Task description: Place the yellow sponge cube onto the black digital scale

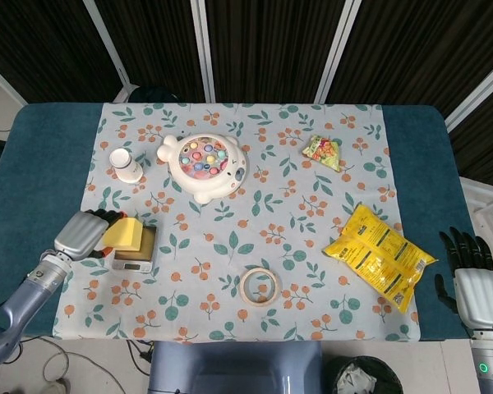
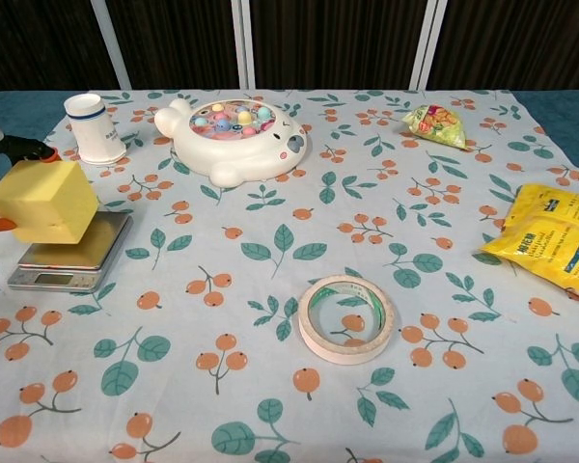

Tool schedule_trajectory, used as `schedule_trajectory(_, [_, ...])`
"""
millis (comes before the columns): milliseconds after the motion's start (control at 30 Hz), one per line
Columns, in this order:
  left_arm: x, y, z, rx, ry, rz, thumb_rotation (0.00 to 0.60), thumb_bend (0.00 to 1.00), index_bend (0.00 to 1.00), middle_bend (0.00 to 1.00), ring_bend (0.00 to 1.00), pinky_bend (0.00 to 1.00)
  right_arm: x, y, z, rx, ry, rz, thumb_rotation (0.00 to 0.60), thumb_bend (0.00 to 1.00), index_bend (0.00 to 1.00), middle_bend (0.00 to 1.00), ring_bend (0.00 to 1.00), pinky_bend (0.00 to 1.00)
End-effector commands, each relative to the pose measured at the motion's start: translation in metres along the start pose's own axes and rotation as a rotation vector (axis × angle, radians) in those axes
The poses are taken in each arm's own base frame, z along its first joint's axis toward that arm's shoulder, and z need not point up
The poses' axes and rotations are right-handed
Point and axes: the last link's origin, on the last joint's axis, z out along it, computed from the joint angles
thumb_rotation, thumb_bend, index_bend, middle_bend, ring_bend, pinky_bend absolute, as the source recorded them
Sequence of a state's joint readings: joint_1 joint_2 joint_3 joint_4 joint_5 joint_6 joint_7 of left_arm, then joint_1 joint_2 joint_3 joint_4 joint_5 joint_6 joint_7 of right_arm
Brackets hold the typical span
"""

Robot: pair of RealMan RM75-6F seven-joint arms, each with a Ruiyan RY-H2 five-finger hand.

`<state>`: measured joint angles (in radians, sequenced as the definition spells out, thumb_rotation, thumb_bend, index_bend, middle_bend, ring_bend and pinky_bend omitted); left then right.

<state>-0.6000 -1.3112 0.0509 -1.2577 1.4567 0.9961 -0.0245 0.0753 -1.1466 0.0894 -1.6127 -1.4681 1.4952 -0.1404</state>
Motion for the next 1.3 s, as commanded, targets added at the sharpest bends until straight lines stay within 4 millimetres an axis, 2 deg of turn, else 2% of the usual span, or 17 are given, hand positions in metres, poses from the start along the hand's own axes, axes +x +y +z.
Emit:
schedule_trajectory(33, [-0.003,0.0,0.0,-0.004,-0.005,-0.002,0.6,0.37,0.37,0.42,0.31,0.45,0.0,0.0,0.0,0.0,0.0,0.0,0.6,0.56,0.0,0.04,0.04,0.0])
schedule_trajectory(667, [-0.007,0.016,0.004,-0.032,0.002,-0.065,0.6,0.35,0.36,0.41,0.31,0.45,0.002,0.001,0.0,0.0,0.008,0.005,0.6,0.56,0.0,0.04,0.04,0.0])
schedule_trajectory(1067, [-0.008,0.015,0.003,-0.017,-0.008,0.002,0.6,0.26,0.32,0.3,0.22,0.41,0.004,0.001,0.0,0.003,0.019,0.01,0.6,0.56,0.0,0.04,0.04,0.0])
schedule_trajectory(1300, [-0.006,0.013,0.003,0.005,-0.007,0.03,0.6,0.25,0.25,0.18,0.12,0.36,0.005,0.001,-0.001,0.002,0.022,0.012,0.6,0.56,0.0,0.04,0.04,0.0])
